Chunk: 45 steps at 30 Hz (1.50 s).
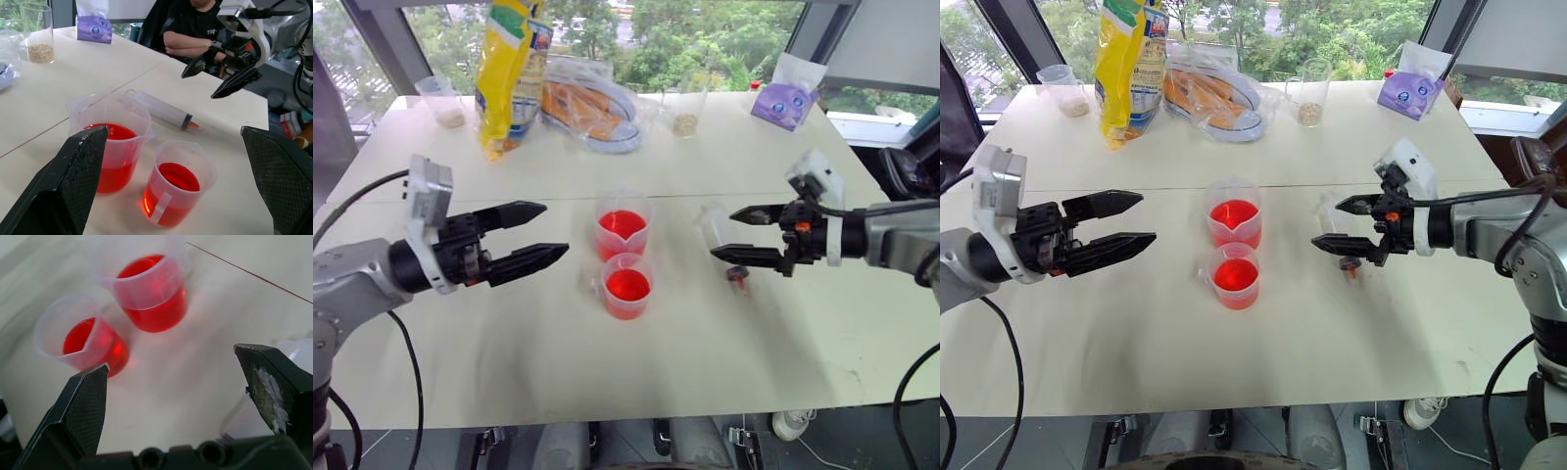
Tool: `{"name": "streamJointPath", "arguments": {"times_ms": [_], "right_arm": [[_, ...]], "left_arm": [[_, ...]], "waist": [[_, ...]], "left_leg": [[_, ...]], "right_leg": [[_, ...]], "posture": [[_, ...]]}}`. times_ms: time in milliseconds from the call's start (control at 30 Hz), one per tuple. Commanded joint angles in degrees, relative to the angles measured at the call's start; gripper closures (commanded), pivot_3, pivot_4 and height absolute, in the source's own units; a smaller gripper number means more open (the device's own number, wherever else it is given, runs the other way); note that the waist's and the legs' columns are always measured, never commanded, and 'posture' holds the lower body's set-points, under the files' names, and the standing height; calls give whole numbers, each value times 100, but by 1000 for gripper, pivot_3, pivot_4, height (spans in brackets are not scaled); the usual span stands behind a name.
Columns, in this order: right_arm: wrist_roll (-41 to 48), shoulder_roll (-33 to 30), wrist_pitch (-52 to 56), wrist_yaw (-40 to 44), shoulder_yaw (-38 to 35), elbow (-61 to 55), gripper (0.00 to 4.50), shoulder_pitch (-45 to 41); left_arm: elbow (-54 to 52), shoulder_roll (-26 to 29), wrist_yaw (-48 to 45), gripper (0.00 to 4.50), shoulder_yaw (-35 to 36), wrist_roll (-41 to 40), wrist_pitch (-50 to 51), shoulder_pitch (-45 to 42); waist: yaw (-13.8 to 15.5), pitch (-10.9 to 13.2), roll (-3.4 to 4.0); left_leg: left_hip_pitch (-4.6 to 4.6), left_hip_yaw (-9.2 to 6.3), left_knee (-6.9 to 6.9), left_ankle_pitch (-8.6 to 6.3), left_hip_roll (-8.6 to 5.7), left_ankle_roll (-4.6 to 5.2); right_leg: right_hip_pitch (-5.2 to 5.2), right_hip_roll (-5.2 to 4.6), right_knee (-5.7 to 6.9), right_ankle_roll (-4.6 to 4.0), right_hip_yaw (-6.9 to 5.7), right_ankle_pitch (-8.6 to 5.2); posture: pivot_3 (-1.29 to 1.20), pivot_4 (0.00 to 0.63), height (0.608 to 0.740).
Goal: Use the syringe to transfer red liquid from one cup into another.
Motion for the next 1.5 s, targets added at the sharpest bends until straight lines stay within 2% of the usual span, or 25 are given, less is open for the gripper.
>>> {"name": "streamJointPath", "arguments": {"times_ms": [33, 133, 333, 500, 800, 900, 1000, 1067, 1333, 1400, 1500], "right_arm": [[-177, 88, 408, -347, 217, 227, 39, -413], [-357, 284, 705, -616, 440, 561, 39, -733], [-1256, 1114, 1098, -1401, 1131, 2236, 39, -1501], [-1735, 1477, 880, -1371, 1555, 3135, 39, -1769], [-2461, 1828, 113, -1011, 2201, 3918, 39, -1914], [-2770, 1895, -266, -842, 2480, 4038, 759, -1859], [-2932, 1979, -361, -753, 2502, 4115, 2331, -1831], [-2985, 2017, -314, -705, 2450, 4083, 3054, -1816], [-2884, 1912, 50, -798, 1649, 3452, 3062, -1934], [-2436, 2102, -373, -732, 835, 2836, 3062, -2044], [-1891, 2518, -583, -752, 39, 2232, 3062, -2140]], "left_arm": [[-56, -29, -62, 0, -48, 104, -154, -87], [-26, -65, -131, 0, -181, 235, -203, -146], [23, -252, -162, 0, -390, 456, -355, -302], [-87, -402, -46, 0, -388, 484, -388, -265], [-368, -505, 267, 0, -227, 384, -436, 39], [-390, -510, 334, 0, -200, 364, -450, 76], [-389, -510, 361, 0, -214, 366, -460, 67], [-377, -506, 370, 0, -224, 378, -466, 54], [-160, -376, 243, 0, -177, 442, -468, -96], [46, -315, 161, 0, -223, 512, -479, -312], [259, -264, 17, 0, -308, 615, -474, -553]], "waist": [[-3, 0, 0], [0, 0, 0], [-4, 0, 0], [0, 0, 0], [-12, -1, 0], [-22, -2, -2], [-35, -3, -4], [-40, -6, -7], [-13, -3, -3], [-8, -2, -1], [-25, 0, 1]], "left_leg": [[0, 0, 0, 0, 0, 0], [0, 0, 0, 0, 0, 0], [-1, 4, 1, 0, -3, 0], [-4, 3, 0, -1, -5, 2], [-3, 3, 0, -2, -6, 5], [2, 3, 1, -1, -6, 4], [5, 3, 2, 0, -5, 2], [9, 3, 2, 1, -2, 1], [4, 3, 1, 2, -1, -1], [0, 2, 0, 2, -1, -1], [-2, 1, -1, 2, 0, -1]], "right_leg": [[0, 0, 0, 0, 0, 0], [-1, 0, 0, -1, 0, 0], [-1, 1, 0, -2, 2, 1], [-2, 3, 2, 10, 2, 8], [-2, 3, 5, 23, 2, 15], [1, 4, 4, 22, 2, 14], [3, 6, 6, 21, 2, 14], [5, 9, 7, 22, 3, 14], [0, 10, 7, 21, 3, 15], [-2, 10, 7, 21, 3, 15], [-5, 13, 7, 25, 1, 17]], "posture": [[0, 150, 740], [0, 150, 740], [0, 150, 740], [0, 150, 740], [0, 150, 740], [0, 150, 740], [0, 150, 740], [0, 150, 740], [0, 150, 740], [0, 150, 740], [0, 150, 740]]}}
